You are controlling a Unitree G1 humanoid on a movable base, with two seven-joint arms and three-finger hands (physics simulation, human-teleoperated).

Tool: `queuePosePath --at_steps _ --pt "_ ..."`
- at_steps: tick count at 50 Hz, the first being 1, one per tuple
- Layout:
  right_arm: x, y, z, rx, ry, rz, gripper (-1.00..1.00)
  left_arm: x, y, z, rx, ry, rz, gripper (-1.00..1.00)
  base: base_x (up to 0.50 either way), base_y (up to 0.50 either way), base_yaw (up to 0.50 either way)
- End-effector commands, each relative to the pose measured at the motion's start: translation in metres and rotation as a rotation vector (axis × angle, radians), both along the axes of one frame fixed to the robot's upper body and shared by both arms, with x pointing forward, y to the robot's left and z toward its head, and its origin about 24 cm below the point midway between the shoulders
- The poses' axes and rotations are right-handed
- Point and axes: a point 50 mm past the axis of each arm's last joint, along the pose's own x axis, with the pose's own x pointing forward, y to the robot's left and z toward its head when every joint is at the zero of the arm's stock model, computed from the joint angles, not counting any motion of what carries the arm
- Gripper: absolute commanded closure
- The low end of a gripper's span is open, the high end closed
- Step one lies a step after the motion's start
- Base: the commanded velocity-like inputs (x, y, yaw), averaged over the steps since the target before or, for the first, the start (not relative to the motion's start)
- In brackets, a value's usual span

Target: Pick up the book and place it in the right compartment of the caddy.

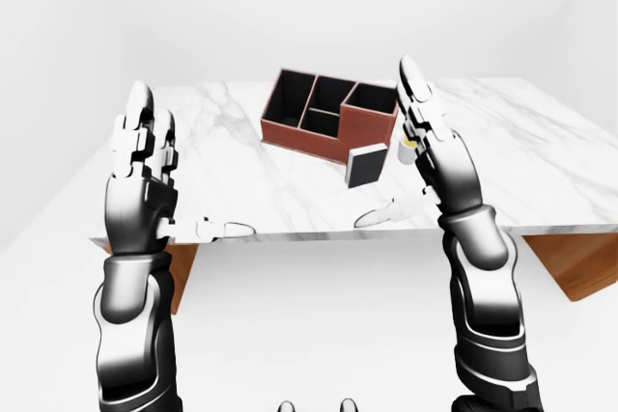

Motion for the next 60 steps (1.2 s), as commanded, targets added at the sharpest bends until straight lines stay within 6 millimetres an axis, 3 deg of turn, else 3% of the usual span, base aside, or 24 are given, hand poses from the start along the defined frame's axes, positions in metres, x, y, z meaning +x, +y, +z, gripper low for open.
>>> queuePosePath --at_steps 1,60 --pt "-0.002 0.002 0.0 -0.02 -0.001 0.003 -1.0 0.001 0.002 0.0 -0.009 -0.001 0.012 -1.0 0.22 0.0 0.0" --pt "-0.014 -0.002 0.01 -0.089 -0.052 0.008 -1.0 0.004 0.002 -0.004 0.011 0.025 0.022 -1.0 0.22 0.0 0.0"
